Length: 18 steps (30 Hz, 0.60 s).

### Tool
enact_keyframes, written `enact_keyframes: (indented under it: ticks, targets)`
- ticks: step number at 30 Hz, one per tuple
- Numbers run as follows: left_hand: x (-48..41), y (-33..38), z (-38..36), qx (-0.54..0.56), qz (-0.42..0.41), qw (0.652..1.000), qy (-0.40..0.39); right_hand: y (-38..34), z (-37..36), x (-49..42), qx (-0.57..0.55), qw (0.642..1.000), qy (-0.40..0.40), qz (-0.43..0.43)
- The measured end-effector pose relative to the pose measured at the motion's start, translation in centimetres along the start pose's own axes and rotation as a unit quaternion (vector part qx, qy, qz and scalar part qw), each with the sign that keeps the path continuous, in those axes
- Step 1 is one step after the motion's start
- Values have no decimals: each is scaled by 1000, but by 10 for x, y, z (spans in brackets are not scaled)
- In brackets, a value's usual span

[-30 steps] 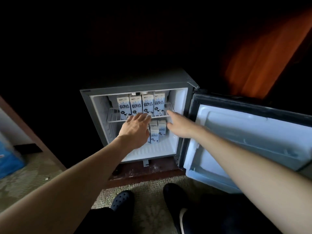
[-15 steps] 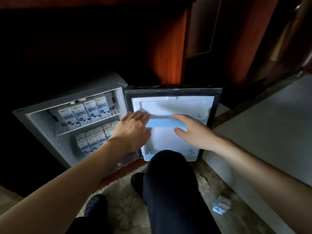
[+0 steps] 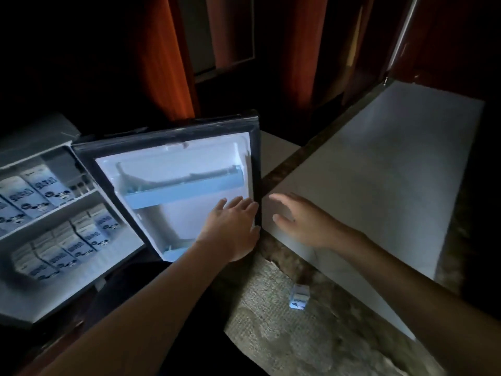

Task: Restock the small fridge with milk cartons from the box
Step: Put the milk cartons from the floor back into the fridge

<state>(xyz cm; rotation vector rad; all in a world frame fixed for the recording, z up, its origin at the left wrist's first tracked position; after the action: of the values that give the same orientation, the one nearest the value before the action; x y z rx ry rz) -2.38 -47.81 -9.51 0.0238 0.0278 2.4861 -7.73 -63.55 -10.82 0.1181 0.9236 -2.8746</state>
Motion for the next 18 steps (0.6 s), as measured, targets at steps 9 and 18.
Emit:
enact_keyframes:
  ticks: [9, 18]
  targets:
    - [-7, 44, -134, 51, 36, 991, -122, 94, -74, 59, 1, 992, -71, -101]
    - [5, 52, -220, 55, 59, 976, -202, 163, -166, 88, -22, 979, -104, -175]
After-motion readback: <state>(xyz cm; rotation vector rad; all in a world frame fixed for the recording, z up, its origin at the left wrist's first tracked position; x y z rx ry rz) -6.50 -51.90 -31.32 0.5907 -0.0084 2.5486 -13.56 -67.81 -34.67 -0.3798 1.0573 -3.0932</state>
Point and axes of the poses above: each hand's wrist, its own x-axis away from the middle knuckle, its own z-axis out of the back of the hand, y = z × x, the point moved 4 cm from there along -x, towards the middle knuckle, and after that the axes turned 10 degrees about z, right-handed, at the moved point
